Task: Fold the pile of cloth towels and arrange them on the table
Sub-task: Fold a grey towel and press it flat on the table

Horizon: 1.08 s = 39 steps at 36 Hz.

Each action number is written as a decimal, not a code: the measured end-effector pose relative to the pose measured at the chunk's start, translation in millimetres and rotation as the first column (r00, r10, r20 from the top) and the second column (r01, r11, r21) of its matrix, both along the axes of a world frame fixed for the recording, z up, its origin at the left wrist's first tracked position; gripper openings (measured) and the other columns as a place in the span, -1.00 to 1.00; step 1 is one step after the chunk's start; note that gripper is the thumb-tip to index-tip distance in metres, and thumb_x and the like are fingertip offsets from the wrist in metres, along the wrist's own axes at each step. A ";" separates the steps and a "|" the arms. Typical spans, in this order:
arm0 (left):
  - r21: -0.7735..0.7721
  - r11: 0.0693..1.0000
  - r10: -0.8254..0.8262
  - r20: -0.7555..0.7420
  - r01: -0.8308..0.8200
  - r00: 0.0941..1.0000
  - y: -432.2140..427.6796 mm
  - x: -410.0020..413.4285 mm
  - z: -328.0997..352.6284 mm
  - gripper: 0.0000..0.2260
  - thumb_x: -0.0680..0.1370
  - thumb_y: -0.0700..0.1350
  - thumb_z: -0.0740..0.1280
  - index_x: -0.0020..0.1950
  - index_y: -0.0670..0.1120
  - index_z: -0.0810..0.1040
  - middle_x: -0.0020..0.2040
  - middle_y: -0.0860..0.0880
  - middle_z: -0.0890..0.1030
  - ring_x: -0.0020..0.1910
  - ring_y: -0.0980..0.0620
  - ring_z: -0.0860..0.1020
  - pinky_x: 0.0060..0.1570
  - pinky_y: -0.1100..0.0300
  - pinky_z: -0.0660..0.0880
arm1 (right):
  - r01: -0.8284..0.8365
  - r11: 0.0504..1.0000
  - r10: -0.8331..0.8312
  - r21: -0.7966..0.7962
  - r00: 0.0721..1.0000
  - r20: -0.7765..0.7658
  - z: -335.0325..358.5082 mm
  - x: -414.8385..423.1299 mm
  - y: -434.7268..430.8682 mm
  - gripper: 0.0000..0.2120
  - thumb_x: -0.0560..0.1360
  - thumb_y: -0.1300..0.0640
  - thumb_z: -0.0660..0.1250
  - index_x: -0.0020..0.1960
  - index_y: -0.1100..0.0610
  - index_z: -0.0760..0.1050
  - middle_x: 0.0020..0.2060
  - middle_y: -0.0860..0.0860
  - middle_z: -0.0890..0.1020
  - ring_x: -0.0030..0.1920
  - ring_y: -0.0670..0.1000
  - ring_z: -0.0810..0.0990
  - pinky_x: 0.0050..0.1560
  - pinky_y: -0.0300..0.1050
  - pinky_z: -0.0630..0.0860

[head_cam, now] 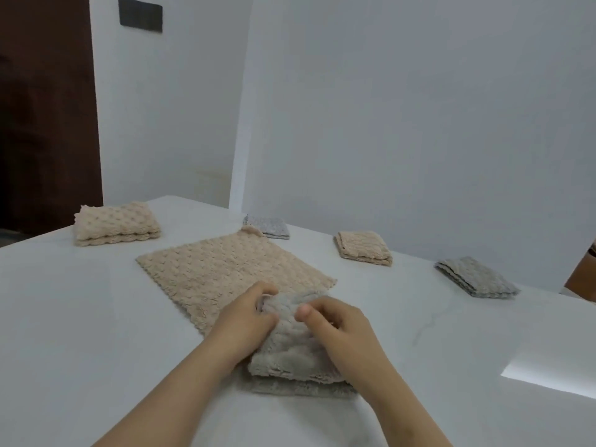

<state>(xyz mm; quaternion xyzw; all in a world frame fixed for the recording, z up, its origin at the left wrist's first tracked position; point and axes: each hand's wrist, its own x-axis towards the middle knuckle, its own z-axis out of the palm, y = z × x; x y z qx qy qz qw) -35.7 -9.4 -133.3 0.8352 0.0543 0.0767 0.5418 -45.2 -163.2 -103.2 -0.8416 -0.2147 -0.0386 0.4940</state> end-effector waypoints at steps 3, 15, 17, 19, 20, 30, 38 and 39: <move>0.183 0.983 -0.018 0.025 0.014 1.000 1.6 -0.2 -1.4 -0.79 0.51 -0.14 0.31 0.06 0.14 0.46 0.09 0.12 0.48 0.01 0.17 0.42 -0.03 0.30 0.31 | 0.146 0.986 -0.134 -0.075 0.981 0.141 -2.5 6.4 -10.4 -0.85 0.50 0.00 0.29 -0.23 -0.03 0.53 -0.37 -0.23 0.57 -0.30 -0.25 0.48 -0.26 -0.39 0.34; 0.609 0.793 -0.017 0.065 -0.027 0.998 -5.3 -8.6 5.4 -0.62 0.55 0.15 0.18 0.35 0.15 0.26 0.35 0.01 0.16 0.35 0.01 0.18 0.30 0.13 0.24 | 0.330 0.886 -0.245 -0.325 0.930 0.275 -41.9 14.4 -17.3 -0.41 0.21 -0.27 -0.10 0.07 -0.10 0.46 0.03 -0.25 0.45 0.10 -0.11 0.38 0.03 -0.26 0.23; 0.644 0.762 -0.071 -0.033 0.075 0.997 -7.5 -8.1 1.9 -0.58 0.56 0.19 0.12 0.40 0.15 0.22 0.47 0.03 0.02 0.46 -0.03 0.03 0.42 0.05 0.11 | 0.356 0.862 -0.288 -0.361 0.930 0.229 -41.2 9.2 -15.7 -0.37 0.27 -0.32 -0.06 0.24 -0.12 0.36 0.20 -0.21 0.41 0.22 -0.08 0.34 0.14 -0.21 0.25; 0.721 0.677 -0.101 -0.105 0.145 0.989 -10.8 -7.5 -5.9 -0.54 0.57 0.22 0.04 0.45 0.16 0.12 0.53 0.04 -0.13 0.51 -0.05 -0.13 0.48 -0.01 -0.06 | 0.362 0.811 -0.319 -0.459 0.932 0.171 -40.3 6.5 -15.8 -0.43 0.42 -0.29 0.08 0.37 -0.09 0.21 0.30 -0.13 0.37 0.30 -0.02 0.30 0.24 -0.13 0.24; 0.747 0.643 -0.107 -0.134 0.171 0.985 -13.3 -7.4 -10.0 -0.52 0.57 0.23 0.00 0.47 0.16 0.07 0.53 0.03 -0.16 0.52 -0.06 -0.18 0.48 -0.04 -0.12 | 0.363 0.793 -0.338 -0.488 0.930 0.142 -39.8 6.2 -16.0 -0.43 0.46 -0.25 0.13 0.40 -0.08 0.17 0.30 -0.09 0.38 0.30 0.02 0.30 0.26 -0.10 0.24; 0.767 0.636 -0.056 -0.064 0.085 0.996 -29.2 -7.6 -25.7 -0.53 0.58 0.21 -0.03 0.47 0.13 0.12 0.54 0.01 -0.02 0.52 -0.02 -0.15 0.45 -0.09 -0.23 | 0.347 0.870 -0.410 -0.350 0.904 -0.122 -39.9 7.7 -21.6 -0.68 0.45 -0.13 0.26 0.14 -0.02 0.39 -0.04 -0.08 0.58 0.08 0.02 0.53 0.14 -0.07 0.41; 0.364 0.930 -0.105 0.145 0.045 0.984 -33.7 -17.7 -20.8 -0.73 0.55 0.04 0.23 0.24 0.07 0.43 0.41 0.05 0.22 0.41 0.07 0.18 0.33 0.21 0.14 | 0.375 0.926 -0.352 0.037 0.897 -0.267 -35.0 -22.2 -43.1 -0.75 0.49 0.15 0.28 0.11 -0.05 0.31 -0.14 0.06 0.56 -0.17 -0.02 0.57 -0.16 -0.15 0.47; 0.308 0.950 -0.100 0.147 0.051 0.984 -35.7 -20.2 -20.6 -0.76 0.54 0.00 0.26 0.21 0.07 0.44 0.42 0.05 0.21 0.40 0.07 0.20 0.31 0.20 0.17 | 0.387 0.919 -0.356 0.068 0.894 -0.273 -33.3 -27.4 -49.1 -0.74 0.50 0.16 0.27 0.10 -0.06 0.30 -0.13 0.07 0.55 -0.18 -0.02 0.57 -0.21 -0.18 0.46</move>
